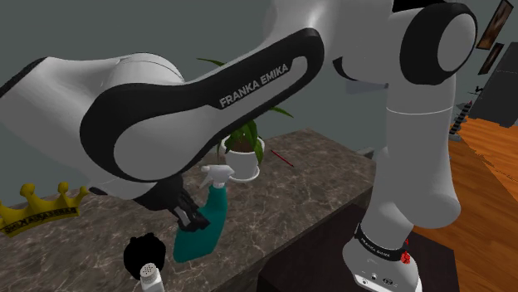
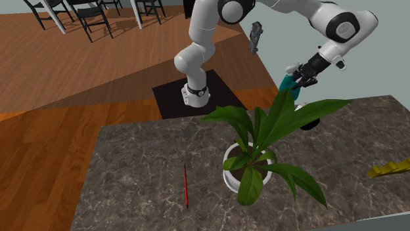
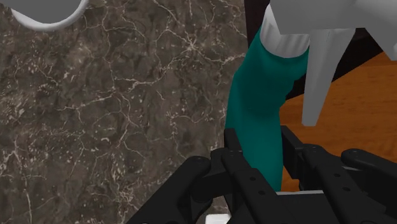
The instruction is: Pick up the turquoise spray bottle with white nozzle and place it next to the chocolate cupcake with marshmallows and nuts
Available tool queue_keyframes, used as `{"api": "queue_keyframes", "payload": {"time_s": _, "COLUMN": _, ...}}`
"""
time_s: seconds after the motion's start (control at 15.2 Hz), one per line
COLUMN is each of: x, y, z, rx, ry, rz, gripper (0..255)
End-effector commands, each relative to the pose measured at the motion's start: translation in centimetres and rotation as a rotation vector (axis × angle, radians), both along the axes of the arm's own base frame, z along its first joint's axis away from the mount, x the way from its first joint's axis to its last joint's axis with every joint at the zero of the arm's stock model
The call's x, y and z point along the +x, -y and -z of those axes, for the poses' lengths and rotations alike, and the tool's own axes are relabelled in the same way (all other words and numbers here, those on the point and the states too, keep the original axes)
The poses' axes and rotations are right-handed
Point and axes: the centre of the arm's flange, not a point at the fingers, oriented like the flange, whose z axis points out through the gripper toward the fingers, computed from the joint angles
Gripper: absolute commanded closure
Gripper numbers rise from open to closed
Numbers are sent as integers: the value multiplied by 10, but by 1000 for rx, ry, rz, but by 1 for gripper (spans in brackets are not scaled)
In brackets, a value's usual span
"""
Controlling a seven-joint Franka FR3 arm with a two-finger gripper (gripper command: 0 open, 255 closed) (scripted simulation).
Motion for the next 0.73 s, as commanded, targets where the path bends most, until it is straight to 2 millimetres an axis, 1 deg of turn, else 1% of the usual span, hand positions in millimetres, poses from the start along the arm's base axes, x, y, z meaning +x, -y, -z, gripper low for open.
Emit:
{"api": "queue_keyframes", "payload": {"time_s": 0.0, "x": 0, "y": 0, "z": 10, "rx": 1, "ry": 0, "rz": 0, "gripper": 255}}
{"api": "queue_keyframes", "payload": {"time_s": 0.66, "x": 0, "y": 0, "z": 63, "rx": 1, "ry": 0, "rz": 0, "gripper": 255}}
